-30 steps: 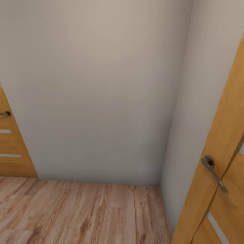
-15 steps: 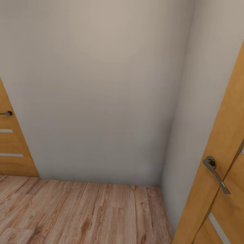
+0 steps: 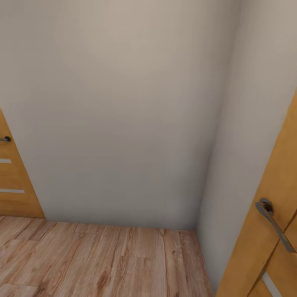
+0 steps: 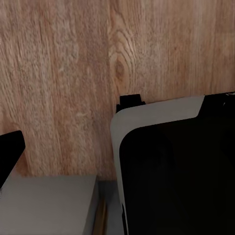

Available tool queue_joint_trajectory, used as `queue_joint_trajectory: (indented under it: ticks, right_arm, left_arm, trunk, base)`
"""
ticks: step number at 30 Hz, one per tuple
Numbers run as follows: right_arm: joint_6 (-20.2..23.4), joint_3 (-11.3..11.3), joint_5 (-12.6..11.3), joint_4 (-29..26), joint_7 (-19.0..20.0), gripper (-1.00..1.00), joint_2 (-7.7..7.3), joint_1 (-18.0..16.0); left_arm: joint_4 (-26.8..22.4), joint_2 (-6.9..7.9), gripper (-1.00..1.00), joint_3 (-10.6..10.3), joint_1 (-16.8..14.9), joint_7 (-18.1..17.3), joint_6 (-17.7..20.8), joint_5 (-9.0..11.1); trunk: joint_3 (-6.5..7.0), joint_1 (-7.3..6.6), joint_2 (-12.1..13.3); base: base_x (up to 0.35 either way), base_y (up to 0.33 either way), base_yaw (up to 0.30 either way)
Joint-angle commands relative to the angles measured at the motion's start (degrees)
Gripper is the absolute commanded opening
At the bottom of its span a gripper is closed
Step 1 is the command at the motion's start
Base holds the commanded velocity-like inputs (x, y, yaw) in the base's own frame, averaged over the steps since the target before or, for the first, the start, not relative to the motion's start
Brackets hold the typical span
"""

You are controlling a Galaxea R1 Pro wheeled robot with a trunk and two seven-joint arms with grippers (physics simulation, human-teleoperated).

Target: Move the two storage containers from the living room to the garage. In the garage, place one container on the floor and stack the other container on top of it (either order is fine).

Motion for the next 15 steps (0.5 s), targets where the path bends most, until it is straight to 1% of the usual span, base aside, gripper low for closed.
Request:
queue_joint_trajectory:
  ticks: [1, 6, 15]
  right_arm:
    - [-0.19, 0.0, 0.07, 0.05, 0.18, 1.0, -0.02, -0.04]
    - [-0.19, 0.0, 0.05, 0.05, 0.18, 1.0, -0.02, -0.04]
    - [-0.19, 0.0, 0.06, 0.05, 0.18, 1.0, -0.02, -0.04]
  left_arm:
    - [-0.05, 0.03, 1.0, -0.05, -0.02, -0.11, 0.03, -0.57]
    - [-0.05, 0.01, 1.0, -0.05, -0.02, -0.11, 0.0, -0.57]
    - [-0.05, 0.01, 1.0, -0.05, -0.02, -0.11, 0.01, -0.56]
  trunk:
    - [-0.07, 0.02, -0.04]
    - [-0.07, 0.02, -0.04]
    - [-0.07, 0.02, -0.04]
  base:
    - [0.198, 0.0, 0.0]
    - [0.104, 0.0, 0.0]
    - [0.013, 0.0, 0.0]
